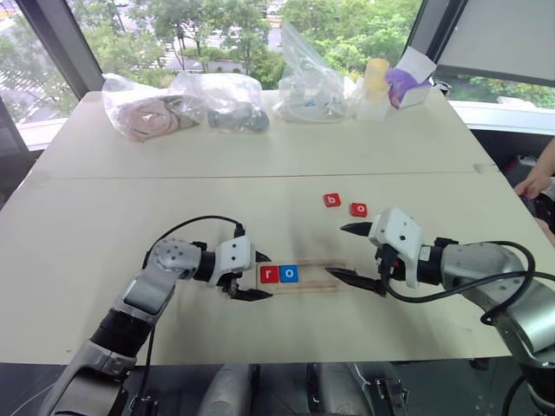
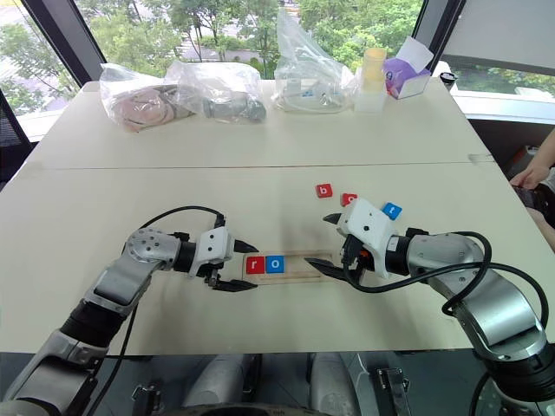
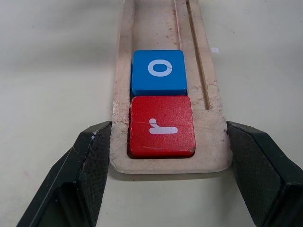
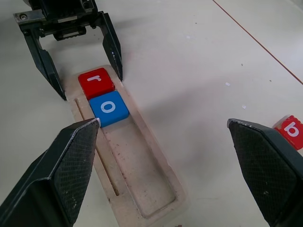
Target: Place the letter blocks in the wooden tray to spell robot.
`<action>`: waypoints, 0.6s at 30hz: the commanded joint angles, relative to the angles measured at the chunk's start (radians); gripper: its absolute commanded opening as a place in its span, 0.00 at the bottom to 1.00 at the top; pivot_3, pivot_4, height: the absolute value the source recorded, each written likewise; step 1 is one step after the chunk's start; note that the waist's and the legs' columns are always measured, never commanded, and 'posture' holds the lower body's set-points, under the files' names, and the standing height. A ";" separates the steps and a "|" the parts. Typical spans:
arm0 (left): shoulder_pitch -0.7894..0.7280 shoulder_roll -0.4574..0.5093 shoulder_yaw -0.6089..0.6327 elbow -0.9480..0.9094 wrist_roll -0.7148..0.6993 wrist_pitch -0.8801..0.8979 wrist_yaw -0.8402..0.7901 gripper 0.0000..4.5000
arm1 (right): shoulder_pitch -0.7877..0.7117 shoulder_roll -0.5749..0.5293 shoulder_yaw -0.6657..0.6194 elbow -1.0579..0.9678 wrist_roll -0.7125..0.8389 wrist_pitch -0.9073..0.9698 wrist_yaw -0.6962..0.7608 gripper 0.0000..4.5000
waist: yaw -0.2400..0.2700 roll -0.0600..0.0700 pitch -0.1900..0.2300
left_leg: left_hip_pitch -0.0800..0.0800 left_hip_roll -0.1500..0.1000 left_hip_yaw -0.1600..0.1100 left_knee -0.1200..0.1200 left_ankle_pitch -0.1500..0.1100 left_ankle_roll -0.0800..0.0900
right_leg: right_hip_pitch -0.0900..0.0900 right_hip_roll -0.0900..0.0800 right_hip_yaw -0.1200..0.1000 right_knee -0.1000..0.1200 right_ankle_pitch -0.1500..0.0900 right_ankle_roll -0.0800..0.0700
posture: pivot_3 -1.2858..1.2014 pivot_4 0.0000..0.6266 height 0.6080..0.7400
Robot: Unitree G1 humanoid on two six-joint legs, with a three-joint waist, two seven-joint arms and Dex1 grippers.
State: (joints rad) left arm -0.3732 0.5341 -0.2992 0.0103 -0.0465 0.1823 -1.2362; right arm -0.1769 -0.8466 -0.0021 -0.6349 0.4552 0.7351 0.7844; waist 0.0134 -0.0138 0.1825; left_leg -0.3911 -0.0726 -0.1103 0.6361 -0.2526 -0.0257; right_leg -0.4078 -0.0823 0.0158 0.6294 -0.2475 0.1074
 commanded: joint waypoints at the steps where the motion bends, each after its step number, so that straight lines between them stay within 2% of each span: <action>1: 0.016 0.012 -0.060 0.036 0.032 0.022 0.001 0.69 | -0.007 -0.011 -0.016 -0.037 0.002 -0.012 0.001 1.00 | 0.000 0.000 0.000 | 0.000 0.000 0.000 0.000 0.000 0.000 | 0.000 0.000 0.000 0.000 0.000 0.000 | 0.52 0.24 1.00; 3: 0.018 0.014 -0.060 0.036 0.026 0.029 0.000 0.69 | -0.008 -0.011 -0.016 -0.035 0.001 -0.014 0.002 1.00 | 0.000 0.000 0.000 | 0.000 0.000 0.000 0.001 0.000 0.000 | 0.000 0.000 0.000 0.000 0.000 0.000 | 0.52 0.24 1.00; 4: 0.019 0.014 -0.060 0.035 0.024 0.033 0.000 0.92 | -0.008 -0.011 -0.016 -0.035 0.000 -0.015 0.002 1.00 | 0.000 0.000 0.000 | 0.000 0.000 0.000 0.001 0.000 0.000 | 0.000 0.000 0.000 0.000 0.000 0.000 | 0.52 0.24 1.00; 5: 0.019 0.015 -0.060 0.034 0.022 0.037 0.001 0.99 | -0.009 -0.011 -0.016 -0.034 0.000 -0.016 0.003 1.00 | 0.000 0.000 0.000 | 0.000 0.000 0.000 0.001 0.000 0.000 | 0.000 0.000 0.000 0.000 0.000 0.000 | 0.52 0.24 1.00; 12: 0.015 0.031 -0.053 0.041 0.018 0.049 0.002 0.99 | -0.024 -0.011 -0.006 -0.023 -0.008 -0.020 0.008 1.00 | -0.001 0.001 -0.001 | 0.000 0.000 0.000 0.001 0.000 0.000 | 0.000 0.000 0.000 0.000 0.000 0.000 | 0.52 0.24 1.00; 18: 0.019 0.083 -0.038 0.048 0.011 0.031 -0.024 0.99 | -0.040 -0.011 0.002 -0.011 -0.014 -0.024 0.019 1.00 | -0.007 0.002 -0.001 | 0.001 0.001 0.000 0.001 0.000 0.000 | 0.000 0.001 0.000 0.000 0.000 0.000 | 0.52 0.24 1.00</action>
State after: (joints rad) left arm -0.3867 0.5761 -0.3060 0.0191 -0.0695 0.2051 -1.2360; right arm -0.2025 -0.8468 0.0058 -0.6323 0.4453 0.7292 0.7990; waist 0.0063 -0.0116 0.1810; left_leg -0.3906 -0.0711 -0.1102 0.6366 -0.2526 -0.0257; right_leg -0.4078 -0.0819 0.0160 0.6296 -0.2476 0.1071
